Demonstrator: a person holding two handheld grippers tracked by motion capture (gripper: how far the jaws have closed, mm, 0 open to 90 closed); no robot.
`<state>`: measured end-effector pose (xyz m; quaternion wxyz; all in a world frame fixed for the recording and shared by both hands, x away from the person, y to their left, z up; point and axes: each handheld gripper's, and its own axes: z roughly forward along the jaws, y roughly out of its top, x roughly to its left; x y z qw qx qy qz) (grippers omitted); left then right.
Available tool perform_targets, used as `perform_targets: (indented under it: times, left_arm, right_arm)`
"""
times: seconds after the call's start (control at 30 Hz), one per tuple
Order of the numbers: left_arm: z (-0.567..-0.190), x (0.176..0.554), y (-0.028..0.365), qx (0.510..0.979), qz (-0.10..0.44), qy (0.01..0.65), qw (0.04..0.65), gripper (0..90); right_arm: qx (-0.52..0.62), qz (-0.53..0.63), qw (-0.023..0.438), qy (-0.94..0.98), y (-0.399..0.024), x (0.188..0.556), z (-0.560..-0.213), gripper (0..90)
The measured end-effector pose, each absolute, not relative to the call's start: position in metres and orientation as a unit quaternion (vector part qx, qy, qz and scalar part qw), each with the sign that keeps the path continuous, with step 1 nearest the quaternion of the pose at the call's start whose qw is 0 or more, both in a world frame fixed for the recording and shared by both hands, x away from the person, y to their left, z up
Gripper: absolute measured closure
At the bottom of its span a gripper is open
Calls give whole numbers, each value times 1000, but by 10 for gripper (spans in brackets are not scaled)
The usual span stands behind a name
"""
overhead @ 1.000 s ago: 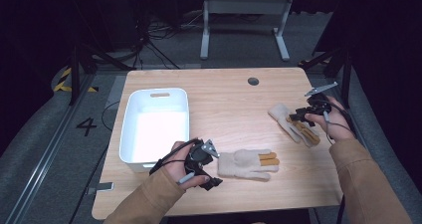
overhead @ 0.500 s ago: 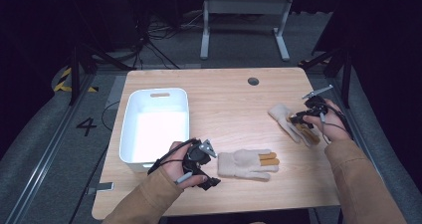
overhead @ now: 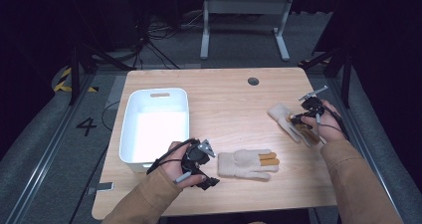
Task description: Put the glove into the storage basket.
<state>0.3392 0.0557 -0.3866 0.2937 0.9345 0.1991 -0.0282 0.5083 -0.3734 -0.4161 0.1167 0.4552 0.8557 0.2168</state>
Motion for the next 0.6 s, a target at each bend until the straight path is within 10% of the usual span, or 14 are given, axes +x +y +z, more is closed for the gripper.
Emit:
perform_targets:
  times: [0.6]
  left_arm:
    - [-387, 339, 56, 934, -28, 200, 295, 240]
  right_arm:
    - [419, 206, 117, 876, -370, 496, -380, 822]
